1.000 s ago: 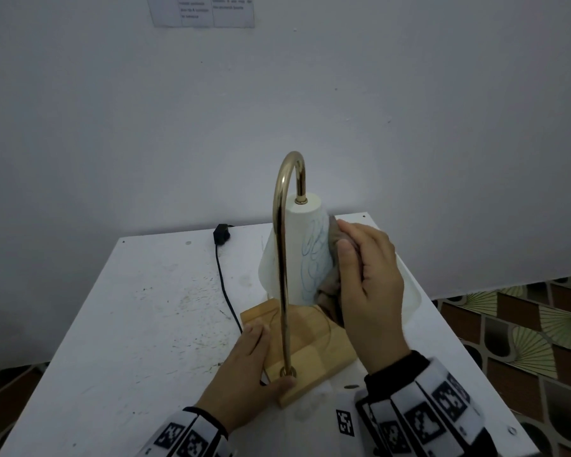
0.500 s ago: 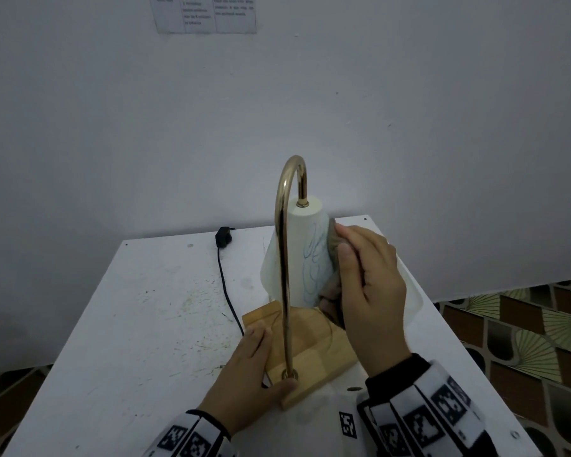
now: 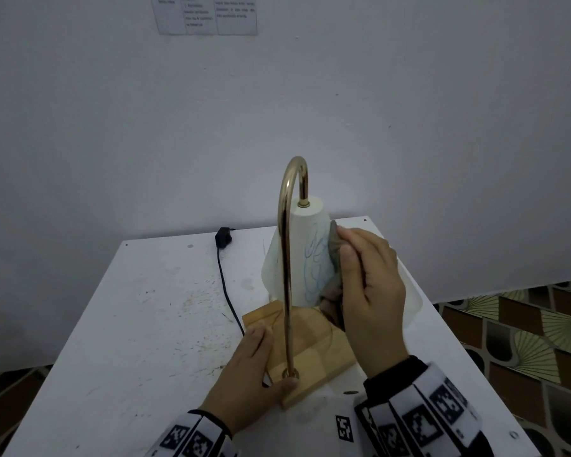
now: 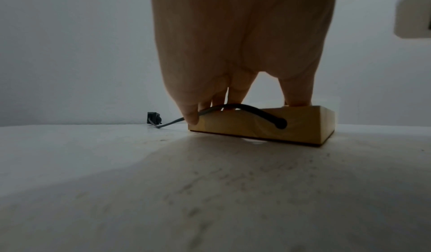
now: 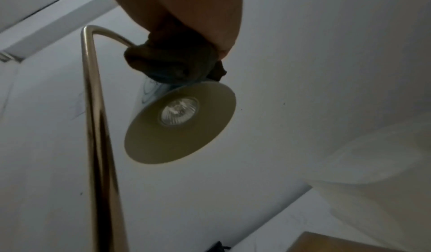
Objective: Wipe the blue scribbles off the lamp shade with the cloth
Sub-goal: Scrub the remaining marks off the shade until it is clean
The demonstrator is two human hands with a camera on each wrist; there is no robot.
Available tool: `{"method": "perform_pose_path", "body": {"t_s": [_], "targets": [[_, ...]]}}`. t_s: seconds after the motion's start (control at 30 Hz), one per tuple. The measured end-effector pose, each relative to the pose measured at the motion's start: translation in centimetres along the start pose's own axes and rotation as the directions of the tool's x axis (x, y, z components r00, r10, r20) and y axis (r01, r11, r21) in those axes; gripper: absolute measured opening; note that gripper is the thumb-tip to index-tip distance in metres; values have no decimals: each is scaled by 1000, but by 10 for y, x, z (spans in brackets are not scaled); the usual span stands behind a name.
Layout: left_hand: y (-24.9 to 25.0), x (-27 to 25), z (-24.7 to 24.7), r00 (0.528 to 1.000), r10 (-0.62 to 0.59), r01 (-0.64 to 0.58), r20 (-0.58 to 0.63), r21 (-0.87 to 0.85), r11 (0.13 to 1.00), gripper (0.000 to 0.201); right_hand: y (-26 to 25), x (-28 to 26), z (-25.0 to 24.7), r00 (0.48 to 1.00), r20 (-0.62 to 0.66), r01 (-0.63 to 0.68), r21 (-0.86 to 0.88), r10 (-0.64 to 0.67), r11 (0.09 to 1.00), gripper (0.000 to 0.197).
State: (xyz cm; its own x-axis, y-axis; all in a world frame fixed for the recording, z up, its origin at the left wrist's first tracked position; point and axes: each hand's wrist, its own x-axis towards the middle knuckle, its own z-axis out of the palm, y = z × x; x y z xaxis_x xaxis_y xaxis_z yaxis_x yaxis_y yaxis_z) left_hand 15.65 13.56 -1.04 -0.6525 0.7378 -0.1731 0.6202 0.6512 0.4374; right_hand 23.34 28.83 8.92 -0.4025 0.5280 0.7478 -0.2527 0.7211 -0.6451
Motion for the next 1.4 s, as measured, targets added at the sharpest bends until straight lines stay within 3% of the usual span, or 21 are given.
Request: {"method": "perform_pose_path", "body": {"t_s": [0.13, 0.3, 0.43, 0.77, 0.9, 1.03, 1.13, 1.23, 1.4], "targets": [[0, 0, 0, 1000, -21, 21, 7, 4, 1000, 98, -12, 9, 7, 1000, -20, -20, 57, 21, 998, 31], [-4, 1, 2, 1000, -20, 20, 19, -27, 999, 99, -17, -6, 9, 993, 29, 115, 3, -115, 993, 34], [-4, 2, 3, 999, -27, 27, 26, -5, 1000, 100, -4, -11, 0, 989, 45, 142, -35, -140, 989, 34], [-2, 2, 1, 999, -32, 31, 27, 24, 999, 102, -5, 3, 4, 999, -23, -42, 67, 44, 997, 32], [-4, 3, 2, 999, -38, 37, 39, 21, 999, 99, -20, -3, 10, 997, 7, 73, 31, -73, 997, 33], [-5, 4, 4, 998, -41, 41, 40, 6, 999, 100, -3, -26, 3, 977, 65, 205, -46, -202, 978, 33], [-3, 3, 2, 998, -43, 42, 55, 15, 999, 108, 10, -27, -2, 998, 9, 69, -21, -69, 997, 30], [-3, 2, 1, 999, -33, 32, 37, 14, 999, 101, 7, -14, 2, 998, -44, -49, 26, 50, 998, 30], [-4, 3, 2, 998, -45, 44, 39, 16, 999, 99, -6, -16, 8, 999, -37, 9, 64, -7, 998, 32]]}}
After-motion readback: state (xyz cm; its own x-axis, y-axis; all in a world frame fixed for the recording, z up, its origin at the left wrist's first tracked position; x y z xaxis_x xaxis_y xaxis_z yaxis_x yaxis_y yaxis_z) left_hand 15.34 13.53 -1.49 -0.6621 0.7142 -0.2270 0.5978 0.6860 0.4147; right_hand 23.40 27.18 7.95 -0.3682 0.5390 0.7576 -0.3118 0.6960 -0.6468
